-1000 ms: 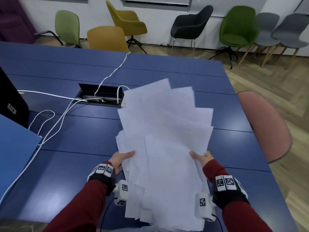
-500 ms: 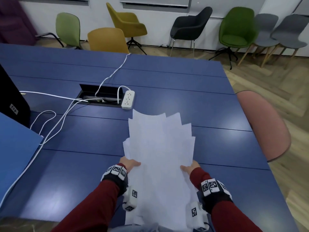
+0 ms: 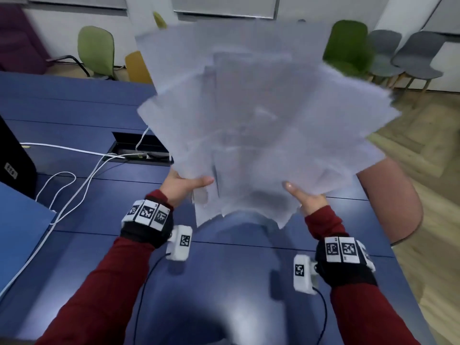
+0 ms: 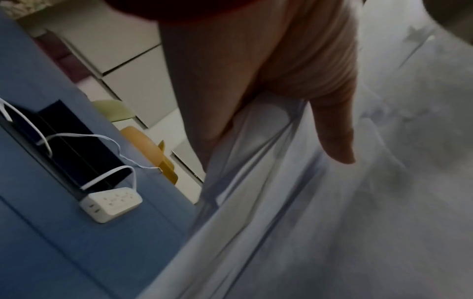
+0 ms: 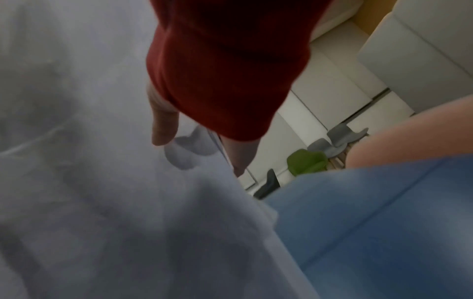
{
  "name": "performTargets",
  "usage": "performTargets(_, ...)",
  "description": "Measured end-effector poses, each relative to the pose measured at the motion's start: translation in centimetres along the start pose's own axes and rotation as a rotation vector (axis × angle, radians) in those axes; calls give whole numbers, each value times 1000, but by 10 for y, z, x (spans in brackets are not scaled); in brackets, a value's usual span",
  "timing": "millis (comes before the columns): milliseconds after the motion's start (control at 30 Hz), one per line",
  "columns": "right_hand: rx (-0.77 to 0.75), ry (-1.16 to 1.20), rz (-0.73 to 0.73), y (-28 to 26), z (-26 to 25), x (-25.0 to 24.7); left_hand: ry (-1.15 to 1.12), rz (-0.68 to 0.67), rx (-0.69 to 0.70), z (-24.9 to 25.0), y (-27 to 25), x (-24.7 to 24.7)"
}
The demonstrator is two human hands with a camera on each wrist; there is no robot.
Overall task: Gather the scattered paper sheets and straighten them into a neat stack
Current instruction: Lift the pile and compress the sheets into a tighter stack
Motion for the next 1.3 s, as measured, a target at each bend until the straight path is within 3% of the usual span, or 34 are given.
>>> performTargets(233,17,12,54,7,32,-1,135,66,-58,-42,-6,0)
performTargets(400,-96,-14,-18,4,1,3,98,45,38,-17,-1,6)
performTargets(600,-85,-23,-36,3,13,-4,176,-17,75,-22,-1,6)
performTargets(800,-123,27,-12,6,-7,3,60,176,111,-2,1,8)
performTargets(867,-97,11,-5,8,-7,-4,50,149,123,-2,4,1)
performTargets(1067,-91,-35,-31,3,6,2,185,-69,-17,-32,3,11)
performTargets(1300,-53,-77,-117,6,6,-7,297,-100,-32,-16,8,1)
Point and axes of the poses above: each hand's wrist, its own y-axis towards the middle knuckle, its own x-axis out of the palm, z = x × y, the point moved 9 cm from there along y, towards the middle knuckle
